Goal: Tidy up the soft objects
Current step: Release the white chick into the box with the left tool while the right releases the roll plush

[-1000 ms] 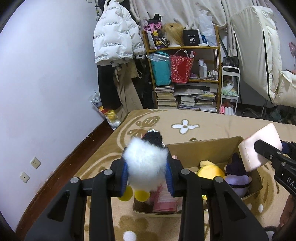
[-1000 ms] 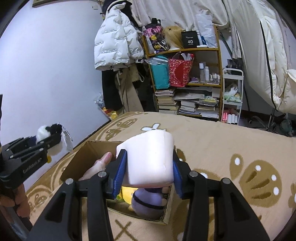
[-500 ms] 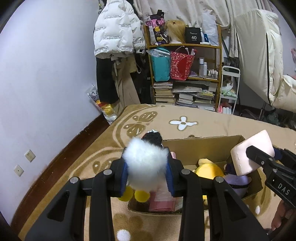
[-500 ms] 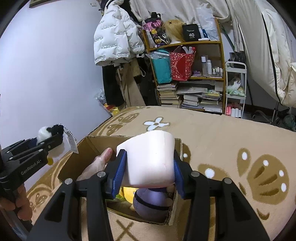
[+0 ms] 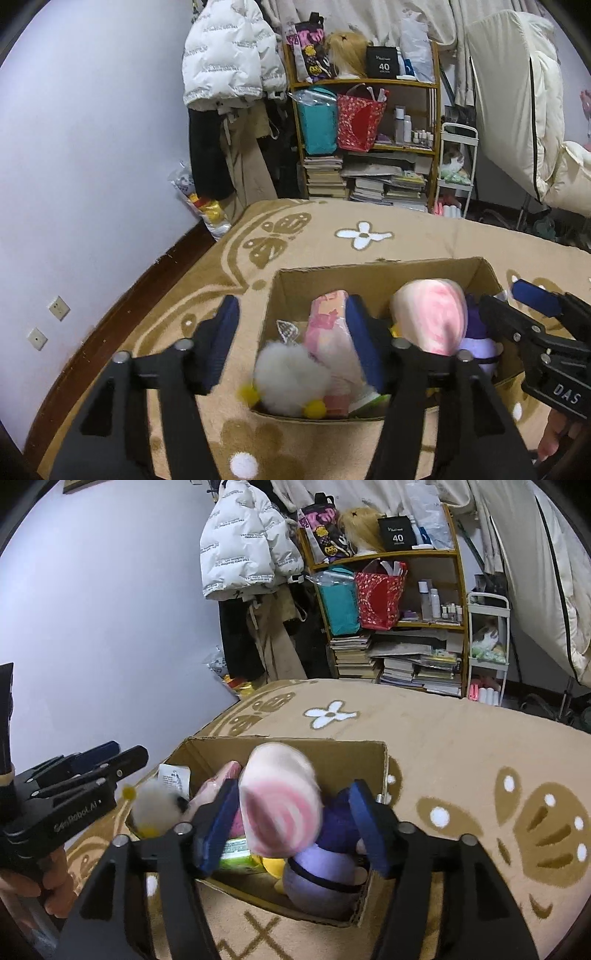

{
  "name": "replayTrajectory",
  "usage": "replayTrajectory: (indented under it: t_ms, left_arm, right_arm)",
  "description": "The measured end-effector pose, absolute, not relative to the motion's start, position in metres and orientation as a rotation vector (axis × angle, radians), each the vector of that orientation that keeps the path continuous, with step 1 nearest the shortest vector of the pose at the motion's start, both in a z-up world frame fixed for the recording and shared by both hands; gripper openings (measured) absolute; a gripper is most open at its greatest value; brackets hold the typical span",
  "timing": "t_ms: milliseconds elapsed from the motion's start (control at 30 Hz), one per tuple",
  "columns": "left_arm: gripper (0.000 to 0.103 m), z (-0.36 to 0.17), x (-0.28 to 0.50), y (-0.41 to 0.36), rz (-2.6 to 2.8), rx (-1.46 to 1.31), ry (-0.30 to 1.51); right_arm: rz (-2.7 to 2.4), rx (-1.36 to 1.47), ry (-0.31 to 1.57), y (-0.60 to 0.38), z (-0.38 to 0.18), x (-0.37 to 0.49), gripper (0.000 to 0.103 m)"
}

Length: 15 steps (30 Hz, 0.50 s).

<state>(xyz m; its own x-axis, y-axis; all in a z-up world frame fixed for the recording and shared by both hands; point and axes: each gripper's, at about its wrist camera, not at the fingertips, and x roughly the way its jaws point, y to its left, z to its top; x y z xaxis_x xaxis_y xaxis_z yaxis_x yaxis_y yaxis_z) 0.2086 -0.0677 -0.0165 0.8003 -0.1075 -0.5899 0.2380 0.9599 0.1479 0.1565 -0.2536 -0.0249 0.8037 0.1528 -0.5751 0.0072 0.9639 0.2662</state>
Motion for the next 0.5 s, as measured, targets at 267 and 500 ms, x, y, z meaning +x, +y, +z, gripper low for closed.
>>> replayTrajectory:
  t_ms: [267,500]
  left_arm:
    - [0.082,-0.011,0.197,-0.058,-0.134,0.231,0.628]
    - [0.097,0.013,0.173,-0.039,-0.114,0.182,0.595]
  right_arm:
    - [0.060,0.322,0.638,-0.257,-0.025,0.150,0.092]
    - [0.053,0.262,0.643,-0.245,-0.013,0.136,0.103]
